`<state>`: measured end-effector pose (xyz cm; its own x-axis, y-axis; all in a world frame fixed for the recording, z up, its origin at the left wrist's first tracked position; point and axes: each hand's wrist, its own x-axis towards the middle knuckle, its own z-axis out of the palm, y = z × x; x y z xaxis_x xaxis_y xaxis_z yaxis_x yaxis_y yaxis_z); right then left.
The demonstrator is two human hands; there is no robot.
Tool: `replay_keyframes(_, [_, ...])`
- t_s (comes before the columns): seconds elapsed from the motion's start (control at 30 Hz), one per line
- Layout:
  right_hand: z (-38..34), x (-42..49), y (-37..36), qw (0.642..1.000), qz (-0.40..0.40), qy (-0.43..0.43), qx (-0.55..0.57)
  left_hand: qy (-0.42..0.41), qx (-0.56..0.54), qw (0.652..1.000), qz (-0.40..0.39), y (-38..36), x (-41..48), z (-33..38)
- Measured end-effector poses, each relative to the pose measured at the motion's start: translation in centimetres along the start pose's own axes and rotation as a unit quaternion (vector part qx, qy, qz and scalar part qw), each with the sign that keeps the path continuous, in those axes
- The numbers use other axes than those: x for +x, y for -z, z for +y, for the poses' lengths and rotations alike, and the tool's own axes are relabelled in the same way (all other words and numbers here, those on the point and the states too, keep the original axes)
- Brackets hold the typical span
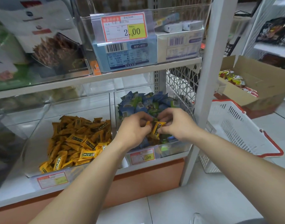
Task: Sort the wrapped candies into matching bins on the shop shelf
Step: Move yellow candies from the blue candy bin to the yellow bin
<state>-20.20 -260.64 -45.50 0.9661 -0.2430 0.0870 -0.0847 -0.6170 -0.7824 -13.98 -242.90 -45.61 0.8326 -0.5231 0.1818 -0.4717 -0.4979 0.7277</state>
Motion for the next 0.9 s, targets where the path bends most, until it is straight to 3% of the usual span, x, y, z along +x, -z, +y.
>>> replay_keyframes(0.1, [-1.0, -0.6, 0.8, 0.997, 0.01, 0.029, 0.068, 0.002, -0.074, 0.997, 0.027, 0.9, -0.3, 0.8])
replay_keyframes(0.37, [-3.0, -1.3, 1.1, 0.979, -0.027, 0.093, 0.181, 0.053, -0.298, 0.953, -0.025, 2.7, -2.3, 2.0])
replay_keyframes(0.47, [-3.7, -1.4, 0.3, 0.971, -0.026, 0.091, 0.219, 0.008, -0.222, 0.975, -0.028, 3.4, -3.1, 1.7])
replay_keyframes(0.6, [-3.9, -1.0, -0.1, 0.973, -0.026, 0.066, 0.221, -0.016, -0.084, 0.995, 0.049, 6.3, -3.7, 0.7])
replay_keyframes(0.67, [-3.4, -0.7, 0.0, 0.984, -0.025, 0.052, 0.167, 0.008, -0.008, 0.996, 0.089, 8.7, -4.2, -0.9])
replay_keyframes(0.77, [-2.1, -0.7, -0.2, 0.989, -0.117, 0.083, -0.035, 0.067, 0.081, 0.988, 0.111, 11.9, -4.8, -3.8])
replay_keyframes(0.83, [-1.6, -0.9, -0.8, 0.957, -0.204, 0.099, -0.181, 0.104, 0.128, 0.982, 0.097, 12.9, -5.0, -5.9])
replay_keyframes(0.9, [-1.3, -1.1, -1.5, 0.925, -0.259, 0.092, -0.26, 0.126, 0.192, 0.972, 0.05, 13.2, -5.4, -7.6])
